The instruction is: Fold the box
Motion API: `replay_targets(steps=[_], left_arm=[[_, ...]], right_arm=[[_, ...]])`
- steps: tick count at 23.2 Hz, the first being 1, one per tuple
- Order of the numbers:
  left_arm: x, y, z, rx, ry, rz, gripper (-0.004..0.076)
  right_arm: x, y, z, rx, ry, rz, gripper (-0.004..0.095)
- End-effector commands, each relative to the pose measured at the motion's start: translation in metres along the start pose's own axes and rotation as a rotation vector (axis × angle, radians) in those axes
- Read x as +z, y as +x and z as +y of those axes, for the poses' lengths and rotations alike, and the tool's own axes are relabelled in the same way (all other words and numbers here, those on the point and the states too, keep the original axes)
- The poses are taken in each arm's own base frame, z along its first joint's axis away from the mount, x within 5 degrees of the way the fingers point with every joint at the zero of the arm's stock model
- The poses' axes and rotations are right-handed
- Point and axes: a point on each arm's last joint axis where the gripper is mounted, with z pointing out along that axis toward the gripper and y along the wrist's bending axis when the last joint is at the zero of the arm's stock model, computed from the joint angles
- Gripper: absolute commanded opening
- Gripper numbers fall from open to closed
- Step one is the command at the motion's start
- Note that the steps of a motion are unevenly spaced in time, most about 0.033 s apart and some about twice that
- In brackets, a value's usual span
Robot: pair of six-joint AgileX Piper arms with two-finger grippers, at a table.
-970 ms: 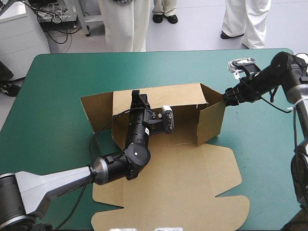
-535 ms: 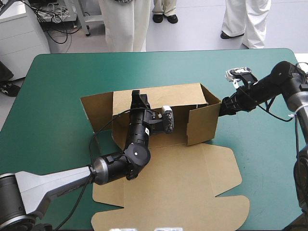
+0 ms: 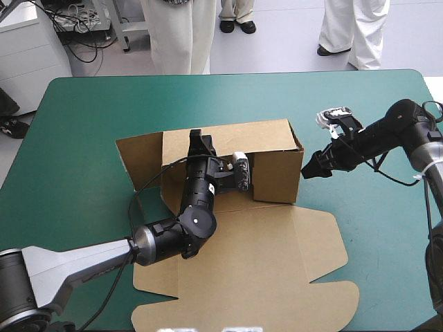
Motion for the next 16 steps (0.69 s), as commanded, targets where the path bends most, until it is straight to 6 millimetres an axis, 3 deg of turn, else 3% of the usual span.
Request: replay_targets(steps=[1, 16], left_arm=[[-0.011, -0.003, 0.027, -0.002, -0.117, -0.048, -0.0032], [-0.011, -0.003, 0.027, -0.002, -0.117, -0.048, -0.0032]], right_arm=[[-0.015, -0.008, 0.024, -0.059, -0.047, -0.068, 0.0639], [-0.006, -0.016, 0.041, -0.123, -0.07, -0.081, 0.0605]])
